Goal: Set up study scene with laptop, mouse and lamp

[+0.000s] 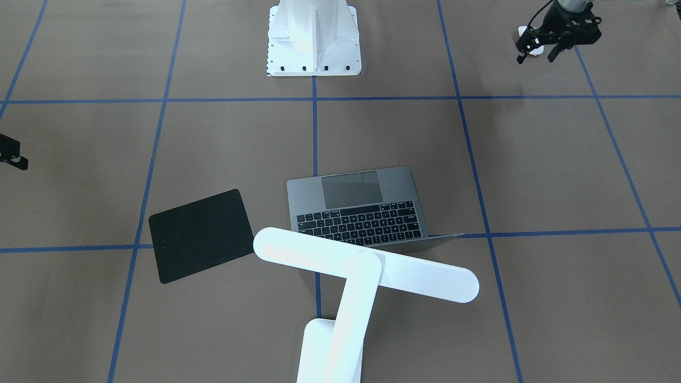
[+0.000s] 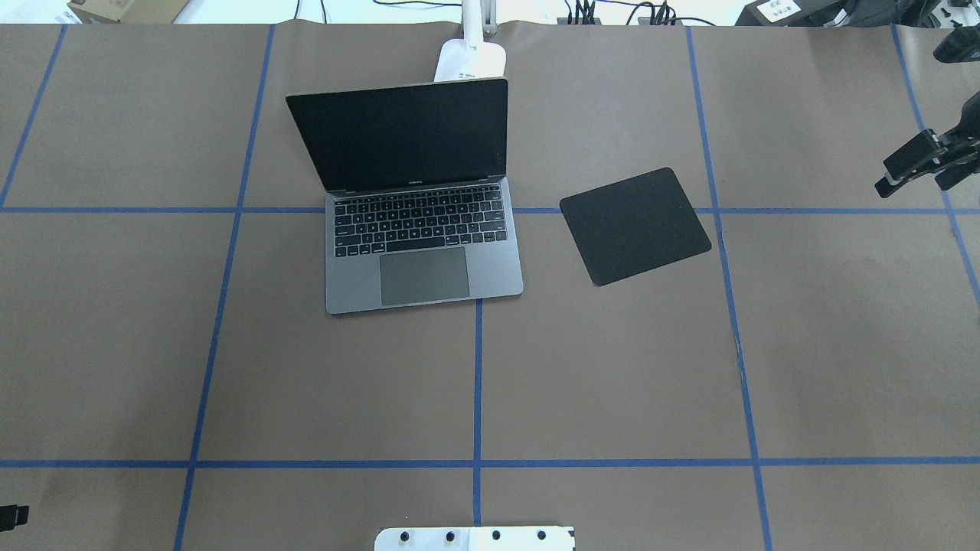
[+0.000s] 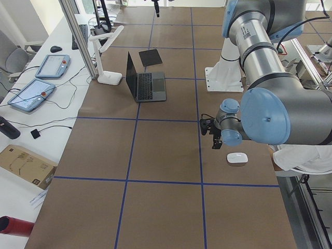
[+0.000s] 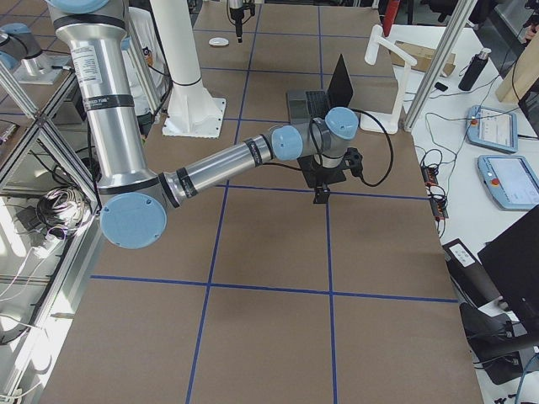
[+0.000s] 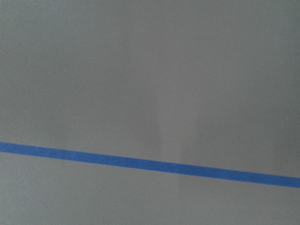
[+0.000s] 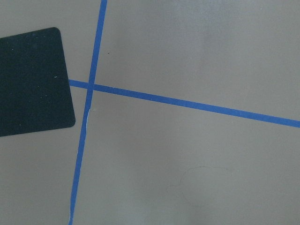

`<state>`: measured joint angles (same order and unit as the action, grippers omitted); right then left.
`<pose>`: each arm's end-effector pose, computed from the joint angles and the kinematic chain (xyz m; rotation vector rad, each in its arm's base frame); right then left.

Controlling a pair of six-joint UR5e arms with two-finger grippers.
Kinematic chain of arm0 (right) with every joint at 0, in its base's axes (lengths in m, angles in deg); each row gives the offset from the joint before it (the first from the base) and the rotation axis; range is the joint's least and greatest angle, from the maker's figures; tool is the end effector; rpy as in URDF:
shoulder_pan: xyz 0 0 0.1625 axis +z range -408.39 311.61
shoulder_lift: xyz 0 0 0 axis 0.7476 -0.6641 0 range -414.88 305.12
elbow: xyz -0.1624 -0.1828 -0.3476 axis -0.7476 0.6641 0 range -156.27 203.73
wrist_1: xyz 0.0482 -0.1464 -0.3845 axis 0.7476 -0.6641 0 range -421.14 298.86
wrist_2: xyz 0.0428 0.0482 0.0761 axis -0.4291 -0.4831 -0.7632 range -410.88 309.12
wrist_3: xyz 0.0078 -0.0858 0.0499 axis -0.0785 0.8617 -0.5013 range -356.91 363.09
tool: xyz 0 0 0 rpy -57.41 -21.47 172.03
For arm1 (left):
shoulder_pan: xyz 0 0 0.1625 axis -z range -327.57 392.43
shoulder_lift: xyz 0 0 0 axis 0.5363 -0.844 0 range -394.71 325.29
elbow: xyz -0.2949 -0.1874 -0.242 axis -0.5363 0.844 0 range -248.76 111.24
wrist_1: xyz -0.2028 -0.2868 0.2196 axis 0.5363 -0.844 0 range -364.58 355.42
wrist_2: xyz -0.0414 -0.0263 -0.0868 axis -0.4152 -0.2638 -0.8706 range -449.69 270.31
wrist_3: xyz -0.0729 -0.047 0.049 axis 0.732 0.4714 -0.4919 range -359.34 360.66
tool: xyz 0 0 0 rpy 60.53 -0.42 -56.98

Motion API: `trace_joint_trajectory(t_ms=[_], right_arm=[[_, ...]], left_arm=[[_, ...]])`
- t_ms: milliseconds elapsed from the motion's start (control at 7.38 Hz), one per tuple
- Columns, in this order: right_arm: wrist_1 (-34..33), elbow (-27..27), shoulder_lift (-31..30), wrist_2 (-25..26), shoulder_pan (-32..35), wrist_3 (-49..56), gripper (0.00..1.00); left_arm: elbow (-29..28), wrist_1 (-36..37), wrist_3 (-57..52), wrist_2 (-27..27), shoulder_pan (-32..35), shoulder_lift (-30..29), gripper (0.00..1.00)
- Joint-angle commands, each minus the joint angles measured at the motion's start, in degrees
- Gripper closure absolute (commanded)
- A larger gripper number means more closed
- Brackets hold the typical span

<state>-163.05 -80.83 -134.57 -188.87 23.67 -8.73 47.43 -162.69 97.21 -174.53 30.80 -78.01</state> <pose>-0.1112 -0.5358 0.4583 -0.0086 -0.8617 -0.1951 0.2025 -0.1365 0.5847 0.0254 0.8346 -0.1182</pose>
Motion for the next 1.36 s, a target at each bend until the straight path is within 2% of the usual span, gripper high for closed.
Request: trace_joint_trajectory(t_ms=[0, 271, 542, 814, 1220], right_arm=[[0.4, 0.0, -0.1, -0.1, -0.3, -0.7, 0.01], [0.7, -0.1, 0.1, -0.1, -0.7, -1.3, 0.01], [2.9, -0.1, 0.1, -0.2, -0.9, -3.9, 0.01], [2.9, -0.2, 0.1, -0.1, -1.2, -3.9, 0.01], [2.9, -0.3, 0.0, -0.2, -1.9, -4.0, 0.01]], left_arm=[[-3.6, -3.2, 2.8, 1.8, -3.7, 0.8, 0.00], [-4.8, -3.3, 5.9, 5.0, -9.9, 0.9, 0.00], [-4.8, -3.4, 8.2, 5.0, -13.5, 1.0, 0.00], [-5.3, -3.1, 15.0, 9.6, -20.8, 1.4, 0.00], [-5.2, -3.3, 18.4, 10.3, -24.5, 3.9, 0.00]])
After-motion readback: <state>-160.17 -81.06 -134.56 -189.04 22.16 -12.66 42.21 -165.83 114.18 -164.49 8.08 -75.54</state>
